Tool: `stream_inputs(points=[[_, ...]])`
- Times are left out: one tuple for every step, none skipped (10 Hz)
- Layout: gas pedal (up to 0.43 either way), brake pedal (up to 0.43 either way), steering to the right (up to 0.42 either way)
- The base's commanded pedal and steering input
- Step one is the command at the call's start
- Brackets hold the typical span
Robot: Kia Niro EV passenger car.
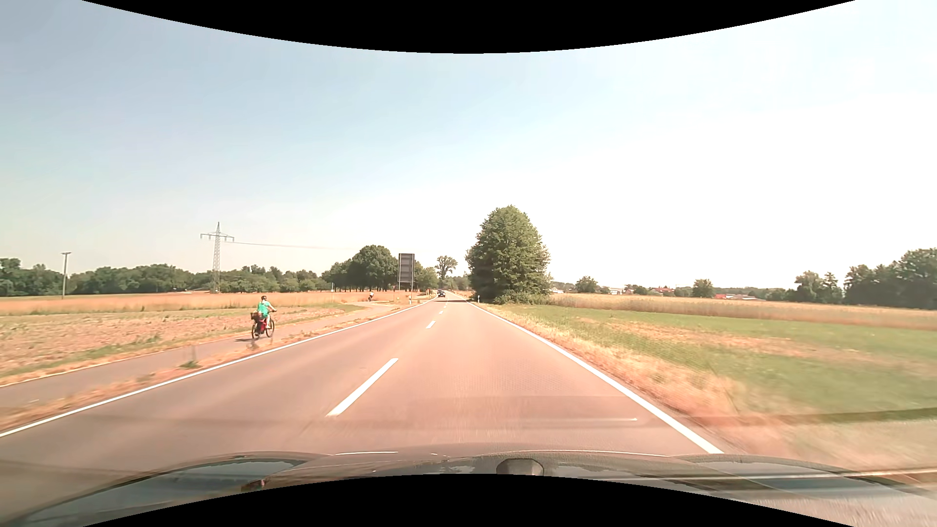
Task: Follow the waypoints while adhering to traffic rules and regulations
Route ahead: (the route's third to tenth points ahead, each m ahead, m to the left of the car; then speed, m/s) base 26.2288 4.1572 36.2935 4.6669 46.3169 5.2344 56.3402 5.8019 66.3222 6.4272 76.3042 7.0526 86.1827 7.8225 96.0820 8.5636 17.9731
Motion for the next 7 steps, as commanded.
stream_inputs(points=[[0.150,0.000,-0.020],[0.150,0.000,-0.019],[0.150,0.000,-0.017],[0.150,0.000,-0.016],[0.150,0.000,-0.014],[0.150,0.000,-0.014],[0.150,0.000,-0.013]])
